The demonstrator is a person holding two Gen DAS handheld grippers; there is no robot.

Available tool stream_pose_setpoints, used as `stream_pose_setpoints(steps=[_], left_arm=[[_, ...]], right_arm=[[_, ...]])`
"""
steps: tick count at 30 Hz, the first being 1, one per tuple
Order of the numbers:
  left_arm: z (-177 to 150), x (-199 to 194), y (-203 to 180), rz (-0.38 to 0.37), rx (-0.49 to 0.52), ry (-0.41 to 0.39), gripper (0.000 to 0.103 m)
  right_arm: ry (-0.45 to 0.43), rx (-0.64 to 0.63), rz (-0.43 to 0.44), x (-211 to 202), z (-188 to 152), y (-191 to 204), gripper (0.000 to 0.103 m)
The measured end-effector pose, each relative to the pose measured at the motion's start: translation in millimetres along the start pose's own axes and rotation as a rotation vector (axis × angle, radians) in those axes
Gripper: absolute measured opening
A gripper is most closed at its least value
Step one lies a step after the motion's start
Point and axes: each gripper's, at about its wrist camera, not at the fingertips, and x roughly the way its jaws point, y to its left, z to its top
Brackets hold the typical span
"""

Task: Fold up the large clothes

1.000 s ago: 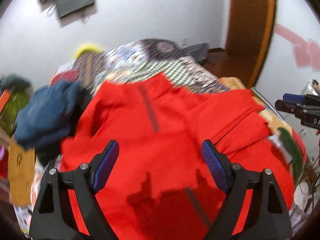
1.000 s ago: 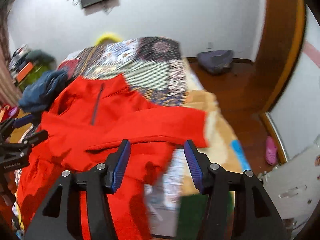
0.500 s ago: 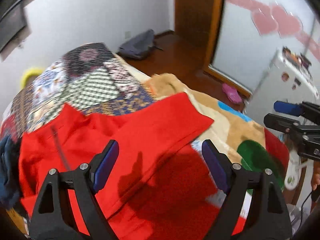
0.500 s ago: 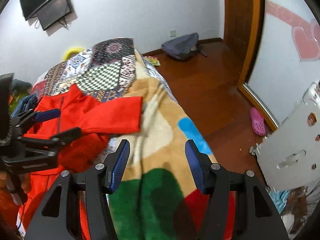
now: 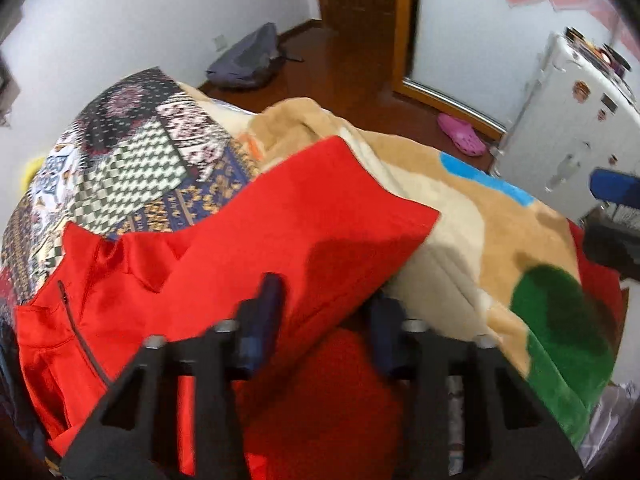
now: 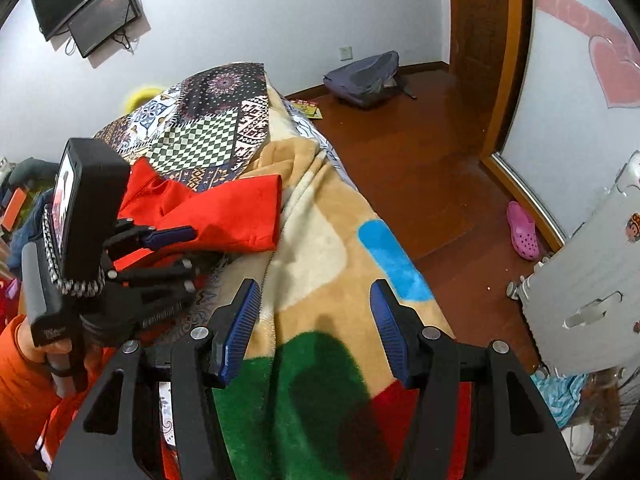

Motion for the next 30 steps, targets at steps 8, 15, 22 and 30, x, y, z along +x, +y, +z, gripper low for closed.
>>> stream_pose_setpoints(steps=[8,15,22,30], left_arm=[[3,-59,33,-0.040,-0.144,-0.185,0.002],[-8,-121,86,-0.006,-0.262,-0.323,0.002],[-52,-168,144,0.102,-0.365,-0.394,0.002],[-119,-190,193,0.241,-0.453,-0.401,0.002]], right_arm=[[0.001,-0.029,0.010,0,1,10,0.054],[-0.015,-0.053,0.048,-3,9,32,0.054],[-0.029,-0.115,0.093,5,22,71,0.054],[0.076,-0.191,0.098,54,16,115,0.054]])
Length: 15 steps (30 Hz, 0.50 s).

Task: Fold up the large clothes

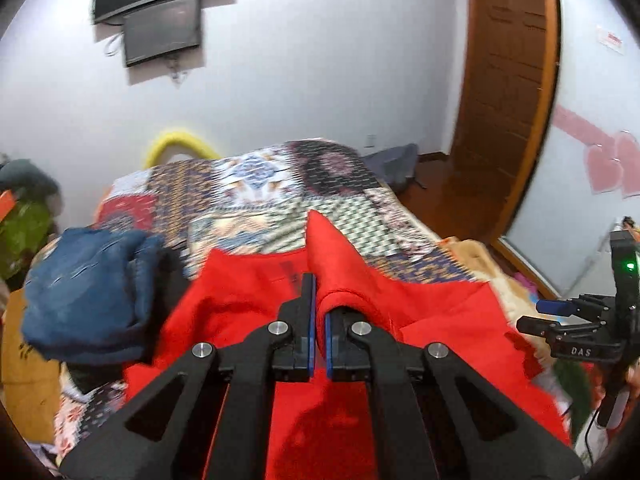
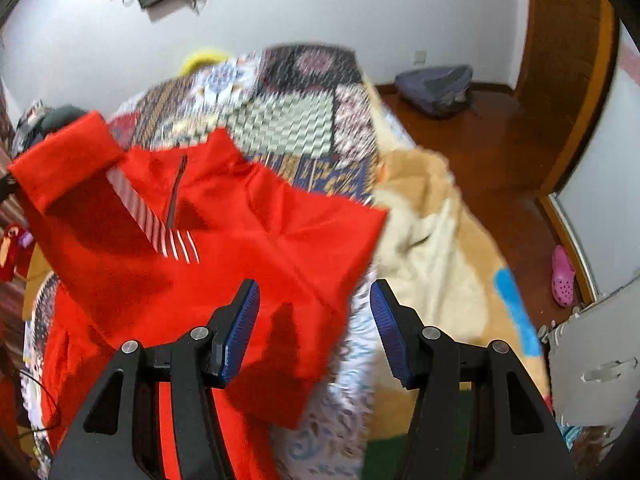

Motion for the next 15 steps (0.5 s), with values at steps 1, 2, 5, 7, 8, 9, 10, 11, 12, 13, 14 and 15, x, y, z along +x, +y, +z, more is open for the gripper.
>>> stream_pose_setpoints(steps=[1,2,5,7,8,9,10,11,12,13,14,15], left_arm=[[-6,-2,10,0.018,-0.009,0.004,0.002],[-12,-2,17,0.031,-0.018,0.008,0.002],[-35,-6,48,0.064,-0.074,0.032,0.002],[-53,-5,69,0.081,-0.123,0.056,0.002],[-62,-4,78,0.090,-0.150,0.069,0.002],[-74,-3,88,0.102,-0.182,0.086,0.002],[-87,0,97,0.112,-0.214,0.113,0.002],[-101,5,106,0.121,-0.247,0.143,0.002],[-112,8,112,0.131,-0.273,0.166,0.002],[-126,13,120,0.138,-0.301,0.197,0.002],[-141,19,128,0.140,-0.331,0.234,0.002],[-151,21,133,0.141,-0.349,0.256,0.002]], right_arm=[[0.020,-0.004,-0.001,6,-1,2,0.054],[0.050,-0.012,-0.008,16,-4,6,0.054],[0.099,-0.026,-0.024,31,-11,12,0.054],[0.097,-0.029,-0.023,29,-14,16,0.054],[0.092,-0.032,-0.019,27,-14,18,0.054],[0.089,-0.033,-0.012,25,-14,19,0.055],[0.090,-0.033,-0.005,24,-14,21,0.055],[0.092,-0.034,-0.001,24,-13,22,0.056],[0.099,-0.041,-0.004,25,-13,24,0.056],[0.105,-0.047,-0.008,27,-14,27,0.057],[0.113,-0.050,-0.011,29,-15,29,0.058],[0.124,-0.055,-0.010,32,-17,31,0.059]])
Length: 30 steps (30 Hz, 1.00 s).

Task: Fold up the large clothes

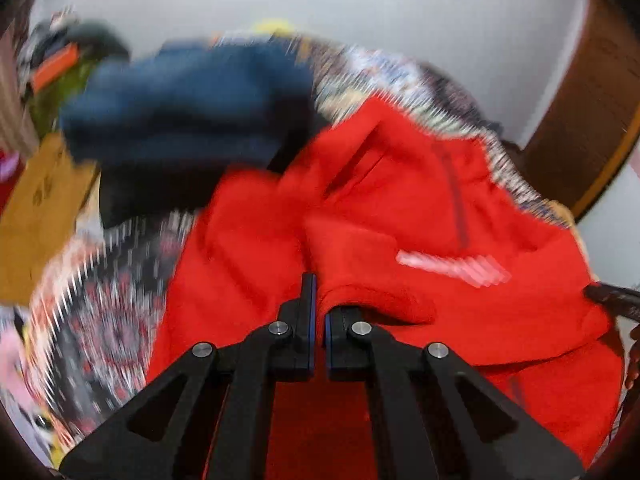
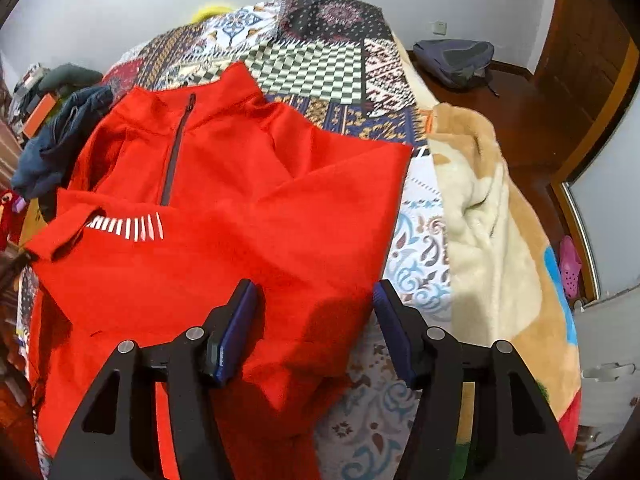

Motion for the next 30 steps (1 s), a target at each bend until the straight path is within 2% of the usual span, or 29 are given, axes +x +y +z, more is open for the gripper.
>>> stream_pose_setpoints(steps=[2,3,7,10,12,13,15,16,21,26,30], left_arm=[[-13,12,13,-0.002,-0.041,0.057,0.003],[-19,20,19,-0.002,-0.064,0.089,0.008],[-25,23,23,-0.010,-0.088,0.106,0.013],[-21,18,23,0.048,-0.072,0.086,0.034],[-19,10,37,0.055,-0.125,0.055,0.057],[-20,8,46,0.042,-0.157,0.043,0.059],[-21,3,65,0.000,-0.234,0.038,0.060],[-22,1,72,0.003,-0.254,0.037,0.060],[-40,-5,93,0.140,-0.277,0.047,0.060],[-45,-12,95,0.178,-0.206,0.063,0.060],[-29,-27,78,0.169,-0.137,0.026,0.060]], right_arm=[[0.010,-0.003,-0.001,4,-1,3,0.061],[0.013,-0.003,-0.005,6,-2,4,0.061],[0.009,-0.007,-0.019,7,-3,6,0.062],[0.008,-0.006,-0.021,8,-3,6,0.062],[0.006,-0.005,-0.018,8,-4,5,0.062],[0.005,-0.006,-0.016,8,-4,5,0.063],[0.005,-0.009,-0.013,9,-5,6,0.064],[0.005,-0.011,-0.017,9,-5,7,0.065],[0.003,-0.024,-0.039,10,-5,11,0.065],[0.018,-0.017,-0.034,9,-3,10,0.065],[0.003,-0.028,-0.035,-1,5,11,0.065]])
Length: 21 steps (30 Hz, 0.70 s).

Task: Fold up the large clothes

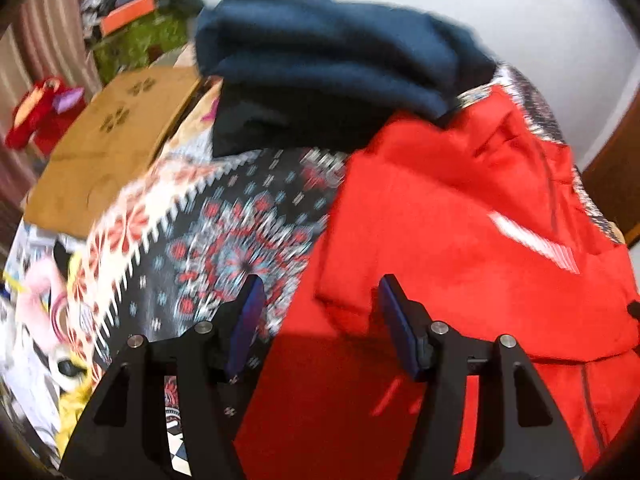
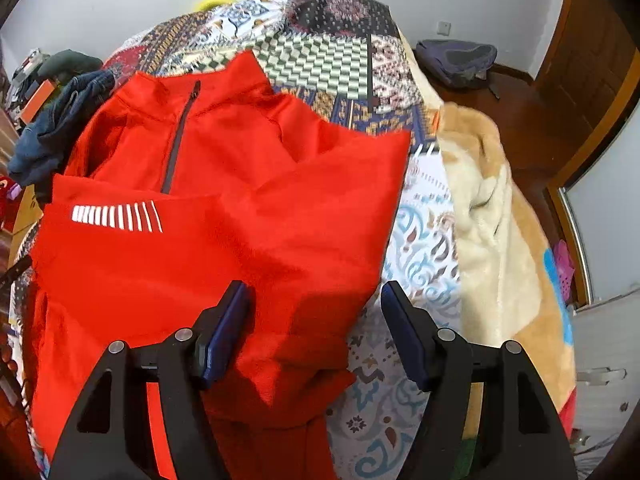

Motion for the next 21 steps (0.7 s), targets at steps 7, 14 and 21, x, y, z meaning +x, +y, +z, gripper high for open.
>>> stream_pose_setpoints(steps=[7,14,21], left_arm=[[48,-38,-56,-0.087,0.141,-0.124,0.060],[103,-47,-129,-0.178,0.277,-0.194,0.060],[140,-12,-186,-0.234,0.336,-0.160,0.060]], right_arm=[[-0.123,-0.054,-0.019,-34,35,8,0.065],[-0.207,-0.081,0.005,-45,81,20,0.065],[-0.237,-0.132,0.050,-26,122,45,0.065]])
